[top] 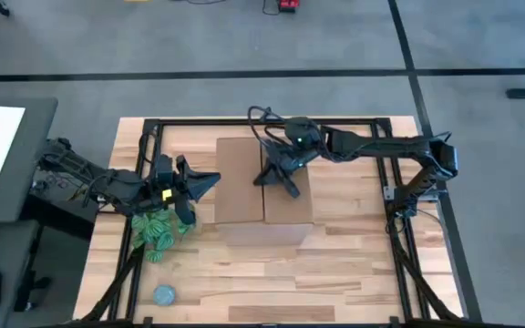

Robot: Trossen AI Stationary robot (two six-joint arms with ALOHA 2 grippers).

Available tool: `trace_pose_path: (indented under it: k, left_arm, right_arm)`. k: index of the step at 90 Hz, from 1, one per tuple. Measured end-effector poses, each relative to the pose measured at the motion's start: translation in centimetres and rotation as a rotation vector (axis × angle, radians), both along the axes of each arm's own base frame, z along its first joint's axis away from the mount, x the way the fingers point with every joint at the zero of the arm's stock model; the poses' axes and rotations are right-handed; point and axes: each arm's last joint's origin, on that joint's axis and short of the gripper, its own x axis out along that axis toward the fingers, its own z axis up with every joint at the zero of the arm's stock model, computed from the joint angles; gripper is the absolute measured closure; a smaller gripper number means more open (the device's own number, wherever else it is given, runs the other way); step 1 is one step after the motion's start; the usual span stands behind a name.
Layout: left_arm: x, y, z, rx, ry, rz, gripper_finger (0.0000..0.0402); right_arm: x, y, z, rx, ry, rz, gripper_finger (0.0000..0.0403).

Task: Wrap mug
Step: Close the cardboard box

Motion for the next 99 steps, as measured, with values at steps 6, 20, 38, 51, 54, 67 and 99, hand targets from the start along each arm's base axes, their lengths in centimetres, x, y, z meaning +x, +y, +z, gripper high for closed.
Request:
trace_pose_path:
  k: [6,20,38,51,54,67,99]
  left_arm:
    - [0.0,0.0,0.0,0.0,0.0,0.0,0.0402]
    - [0.0,0.0,0.0,0.002,0.005,0.0,0.0402]
    - [0.0,0.0,-0.1,0.003,0.013,-0.001,0.0402]
    - [0.1,0.1,-0.1,-0.094,-0.025,-0.01,0.0402]
    - [0.1,0.1,-0.1,-0.108,-0.032,-0.014,0.0402]
    - [0.1,0.4,0.5,-0.131,-0.087,-0.011,0.0402]
    - [-0.1,1.9,1.2,-0.088,-0.132,0.028,0.0402]
  right_arm:
    - [0.1,0.1,0.6,0.001,-0.013,0.002,0.0403]
    - [0.2,0.3,1.1,-0.007,-0.031,0.003,0.0403]
    - [0.3,-0.1,0.1,-0.071,0.029,-0.036,0.0403]
    - [0.1,-0.1,-0.1,-0.129,0.051,-0.048,0.0403]
    - [0.1,-0.2,-0.1,-0.129,0.051,-0.049,0.0403]
    - [-0.1,-0.5,0.2,-0.111,0.05,-0.063,0.0403]
    - [-3.6,-0.4,4.4,-0.086,-0.032,-0.11,0.0403]
